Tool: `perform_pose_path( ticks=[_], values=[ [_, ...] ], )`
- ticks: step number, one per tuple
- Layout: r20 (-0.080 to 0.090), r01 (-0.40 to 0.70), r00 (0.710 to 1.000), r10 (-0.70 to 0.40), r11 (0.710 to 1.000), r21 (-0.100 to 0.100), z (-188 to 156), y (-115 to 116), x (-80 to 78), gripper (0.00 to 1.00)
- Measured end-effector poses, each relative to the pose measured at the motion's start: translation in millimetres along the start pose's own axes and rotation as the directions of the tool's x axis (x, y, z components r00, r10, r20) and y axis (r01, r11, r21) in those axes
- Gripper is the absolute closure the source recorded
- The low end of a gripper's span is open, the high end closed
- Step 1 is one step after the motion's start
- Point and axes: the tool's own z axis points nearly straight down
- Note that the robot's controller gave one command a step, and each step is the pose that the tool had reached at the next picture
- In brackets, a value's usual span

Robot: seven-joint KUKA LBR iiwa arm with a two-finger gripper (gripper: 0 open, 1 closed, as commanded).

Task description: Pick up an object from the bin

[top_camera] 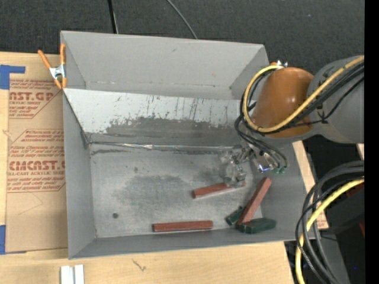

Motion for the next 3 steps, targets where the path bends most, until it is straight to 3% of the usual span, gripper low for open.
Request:
perform_pose_path(
  ticks=[1,2,3],
  values=[
    [0.007,-0.091,0.996,0.091,0.996,0.001,-0.8,35.1,-24.4,0.00],
    [0.008,-0.092,0.996,0.092,0.996,0.002,-1.3,34.5,-24.6,0.00],
    [0.005,0.118,0.993,-0.118,0.993,0.003,42.2,31.8,3.9,1.00]
  ],
)
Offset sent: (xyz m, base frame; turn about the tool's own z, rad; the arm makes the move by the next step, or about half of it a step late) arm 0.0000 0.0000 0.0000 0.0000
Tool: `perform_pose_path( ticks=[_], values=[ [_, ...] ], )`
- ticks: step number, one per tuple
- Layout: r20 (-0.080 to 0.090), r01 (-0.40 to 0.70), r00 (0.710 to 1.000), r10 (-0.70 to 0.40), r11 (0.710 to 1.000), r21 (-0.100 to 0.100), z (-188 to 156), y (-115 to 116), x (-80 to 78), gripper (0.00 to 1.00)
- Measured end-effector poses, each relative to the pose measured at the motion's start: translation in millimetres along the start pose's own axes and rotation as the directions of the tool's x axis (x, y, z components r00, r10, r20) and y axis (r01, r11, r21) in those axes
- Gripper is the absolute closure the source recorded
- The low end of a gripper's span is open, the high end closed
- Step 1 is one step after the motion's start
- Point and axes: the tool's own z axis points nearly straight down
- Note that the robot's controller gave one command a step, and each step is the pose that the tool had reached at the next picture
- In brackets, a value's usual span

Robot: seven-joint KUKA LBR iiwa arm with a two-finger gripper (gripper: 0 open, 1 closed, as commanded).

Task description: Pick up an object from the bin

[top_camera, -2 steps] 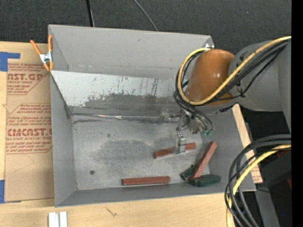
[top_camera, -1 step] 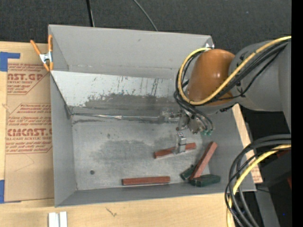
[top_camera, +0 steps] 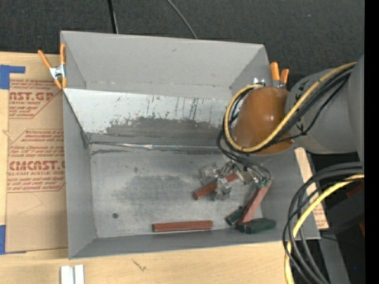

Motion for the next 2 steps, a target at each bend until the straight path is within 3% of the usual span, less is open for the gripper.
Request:
perform_pose_path(
  ticks=[2],
  values=[
    [-0.005,0.052,0.999,-0.052,0.999,-0.003,-14.0,0.1,4.0,1.00]
  ],
)
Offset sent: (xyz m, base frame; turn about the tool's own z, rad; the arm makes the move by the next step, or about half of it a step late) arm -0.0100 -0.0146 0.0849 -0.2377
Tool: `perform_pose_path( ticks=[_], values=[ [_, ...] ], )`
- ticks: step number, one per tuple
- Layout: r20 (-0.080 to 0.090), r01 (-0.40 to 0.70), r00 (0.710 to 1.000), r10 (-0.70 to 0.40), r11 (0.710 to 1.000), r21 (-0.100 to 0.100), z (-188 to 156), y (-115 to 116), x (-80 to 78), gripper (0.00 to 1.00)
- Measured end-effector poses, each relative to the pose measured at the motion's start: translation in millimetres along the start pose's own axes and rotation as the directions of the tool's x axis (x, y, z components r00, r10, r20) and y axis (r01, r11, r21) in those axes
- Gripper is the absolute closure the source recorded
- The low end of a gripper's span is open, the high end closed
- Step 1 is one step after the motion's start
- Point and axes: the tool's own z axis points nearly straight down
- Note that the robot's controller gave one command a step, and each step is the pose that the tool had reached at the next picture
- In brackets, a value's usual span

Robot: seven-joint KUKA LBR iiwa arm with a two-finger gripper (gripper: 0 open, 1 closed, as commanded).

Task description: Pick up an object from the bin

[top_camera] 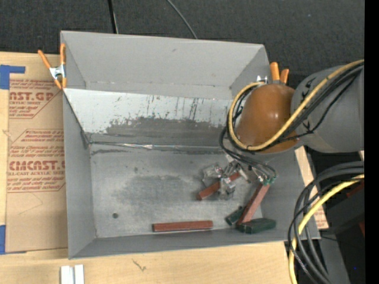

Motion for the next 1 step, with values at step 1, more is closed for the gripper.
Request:
perform_pose_path(
  ticks=[1],
  values=[
    [0.009,0.071,0.997,-0.071,0.997,0.006,-161.7,-23.0,-5.3,1.00]
  ],
)
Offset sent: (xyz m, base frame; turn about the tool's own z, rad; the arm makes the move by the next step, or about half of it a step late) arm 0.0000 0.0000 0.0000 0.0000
